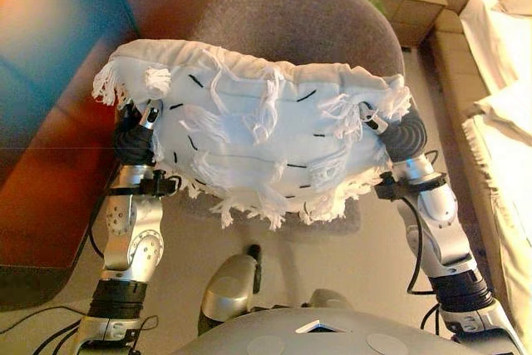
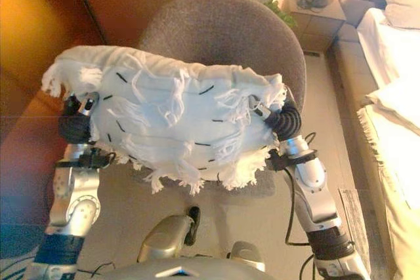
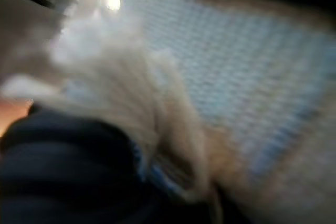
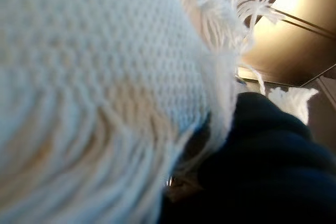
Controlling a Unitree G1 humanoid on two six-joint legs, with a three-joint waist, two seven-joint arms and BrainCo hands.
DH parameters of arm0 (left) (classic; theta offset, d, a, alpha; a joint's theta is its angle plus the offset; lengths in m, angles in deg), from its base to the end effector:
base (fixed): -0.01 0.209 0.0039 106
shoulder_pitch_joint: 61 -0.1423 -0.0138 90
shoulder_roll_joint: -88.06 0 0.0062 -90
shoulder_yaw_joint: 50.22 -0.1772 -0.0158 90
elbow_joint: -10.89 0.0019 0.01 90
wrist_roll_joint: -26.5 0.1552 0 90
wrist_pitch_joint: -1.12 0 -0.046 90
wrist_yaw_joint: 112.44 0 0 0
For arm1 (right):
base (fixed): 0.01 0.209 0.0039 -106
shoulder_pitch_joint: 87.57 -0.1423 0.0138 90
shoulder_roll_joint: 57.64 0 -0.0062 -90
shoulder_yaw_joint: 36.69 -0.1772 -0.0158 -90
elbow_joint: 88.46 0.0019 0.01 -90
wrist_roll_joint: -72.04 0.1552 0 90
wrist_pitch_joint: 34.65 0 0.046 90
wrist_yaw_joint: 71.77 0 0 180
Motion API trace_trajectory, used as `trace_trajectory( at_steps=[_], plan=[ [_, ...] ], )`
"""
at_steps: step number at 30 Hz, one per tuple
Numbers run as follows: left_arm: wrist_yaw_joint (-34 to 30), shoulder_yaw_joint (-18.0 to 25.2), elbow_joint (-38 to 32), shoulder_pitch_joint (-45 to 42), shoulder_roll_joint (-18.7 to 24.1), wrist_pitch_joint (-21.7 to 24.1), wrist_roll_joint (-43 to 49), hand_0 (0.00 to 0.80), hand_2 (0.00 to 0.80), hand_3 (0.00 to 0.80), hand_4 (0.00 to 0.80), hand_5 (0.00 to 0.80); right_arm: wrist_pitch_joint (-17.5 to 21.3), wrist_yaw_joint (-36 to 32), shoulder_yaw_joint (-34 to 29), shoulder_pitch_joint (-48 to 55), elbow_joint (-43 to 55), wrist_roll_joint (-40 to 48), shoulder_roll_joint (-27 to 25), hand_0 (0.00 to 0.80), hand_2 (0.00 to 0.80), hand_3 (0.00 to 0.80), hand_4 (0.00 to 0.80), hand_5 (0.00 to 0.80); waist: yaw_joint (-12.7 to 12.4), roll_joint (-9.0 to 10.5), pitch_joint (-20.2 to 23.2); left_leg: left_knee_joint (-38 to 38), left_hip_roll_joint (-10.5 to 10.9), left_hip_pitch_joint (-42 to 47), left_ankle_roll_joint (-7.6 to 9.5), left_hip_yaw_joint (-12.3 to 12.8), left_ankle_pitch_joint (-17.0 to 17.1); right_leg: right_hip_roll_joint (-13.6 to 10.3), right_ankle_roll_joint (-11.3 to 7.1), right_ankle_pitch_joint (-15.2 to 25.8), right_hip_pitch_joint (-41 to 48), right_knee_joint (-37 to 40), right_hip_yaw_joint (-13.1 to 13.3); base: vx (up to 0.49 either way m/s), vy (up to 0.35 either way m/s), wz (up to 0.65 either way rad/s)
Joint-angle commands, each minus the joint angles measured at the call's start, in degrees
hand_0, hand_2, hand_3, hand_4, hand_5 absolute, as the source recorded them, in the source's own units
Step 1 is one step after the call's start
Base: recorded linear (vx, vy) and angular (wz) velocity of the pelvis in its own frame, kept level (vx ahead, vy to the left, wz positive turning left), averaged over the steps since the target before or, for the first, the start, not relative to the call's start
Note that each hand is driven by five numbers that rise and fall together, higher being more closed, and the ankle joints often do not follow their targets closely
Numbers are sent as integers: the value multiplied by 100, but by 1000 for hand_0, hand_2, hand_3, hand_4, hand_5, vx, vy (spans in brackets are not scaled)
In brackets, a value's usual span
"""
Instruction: Pick up the cushion and take it to the sofa
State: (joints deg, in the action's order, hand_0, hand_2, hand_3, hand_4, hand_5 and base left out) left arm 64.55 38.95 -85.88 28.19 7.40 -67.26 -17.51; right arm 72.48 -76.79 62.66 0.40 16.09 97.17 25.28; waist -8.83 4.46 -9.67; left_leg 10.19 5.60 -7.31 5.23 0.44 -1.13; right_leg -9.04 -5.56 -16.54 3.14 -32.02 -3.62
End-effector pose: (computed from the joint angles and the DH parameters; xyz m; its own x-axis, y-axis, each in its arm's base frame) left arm 0.2139 0.2215 0.1022 0.8955 0.0138 0.4448 0.1317 0.9465 -0.2945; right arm 0.2153 -0.1691 0.1192 0.8226 0.3021 0.4817 -0.3363 0.9416 -0.0162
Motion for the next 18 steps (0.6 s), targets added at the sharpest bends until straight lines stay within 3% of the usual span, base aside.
trace_trajectory(
  at_steps=[1,3,4,6,10,11,13,15,18],
  plan=[
    [-300,-229,-775,331,-40,103,120,800,800,800,800,800,536,52,97,-316,92,-10,60,800,800,800,800,800,206,-320,566,-836,-307,190,-440,-363,504,223,-24,1696,-458,1796,-628,355,-121,-7],
    [-311,-227,-759,305,-69,99,73,800,800,800,800,800,596,80,123,-295,75,-32,16,800,800,800,800,800,400,-347,436,-906,-328,540,-466,-447,270,121,-30,2017,-851,2460,-537,347,-145,-8],
    [-330,-214,-764,304,-75,105,82,800,800,800,800,800,584,99,108,-304,75,-39,-3,800,800,800,800,800,488,-314,395,-884,-309,646,-448,-513,88,38,-102,2307,-1062,2720,-351,286,-162,40],
    [-358,-222,-794,272,-79,123,81,800,800,800,800,800,569,140,45,-354,25,-5,-49,800,800,800,800,800,549,-273,346,-870,-352,825,-415,-623,-147,-20,-204,2513,-1192,2903,-217,310,-231,78],
    [-171,-297,-727,142,-74,257,76,800,800,800,800,800,449,47,-21,-417,-25,212,-254,800,800,800,800,800,560,-149,472,-456,-512,983,-507,-578,-424,45,-191,2360,-844,3132,-330,288,-246,44],
    [-146,-304,-703,121,-88,272,45,800,800,800,800,800,400,36,-19,-440,-25,237,-296,800,800,800,800,800,568,-140,505,-265,-563,1006,-551,-547,-416,66,-155,2325,-811,3124,-376,281,-215,36],
    [-145,-261,-700,16,-117,247,16,800,800,800,800,800,337,8,-26,-428,-23,311,-408,800,800,800,800,800,593,-141,527,771,-737,769,-810,-459,195,201,93,2167,-629,3082,-399,235,-212,20],
    [-268,-224,-674,-87,-169,230,-124,800,800,800,800,800,352,-68,-60,-322,-51,288,-424,800,800,800,800,800,585,-61,460,1919,-770,155,-819,-208,417,193,294,2047,-422,3046,-517,174,-205,1],
    [-394,-228,-580,-141,-305,179,-155,800,800,800,800,800,293,-32,-11,-217,-78,137,-314,800,800,800,800,800,555,-108,417,1647,-867,-117,-855,82,449,269,356,1921,-214,3099,-679,181,-95,-9]
  ],
)
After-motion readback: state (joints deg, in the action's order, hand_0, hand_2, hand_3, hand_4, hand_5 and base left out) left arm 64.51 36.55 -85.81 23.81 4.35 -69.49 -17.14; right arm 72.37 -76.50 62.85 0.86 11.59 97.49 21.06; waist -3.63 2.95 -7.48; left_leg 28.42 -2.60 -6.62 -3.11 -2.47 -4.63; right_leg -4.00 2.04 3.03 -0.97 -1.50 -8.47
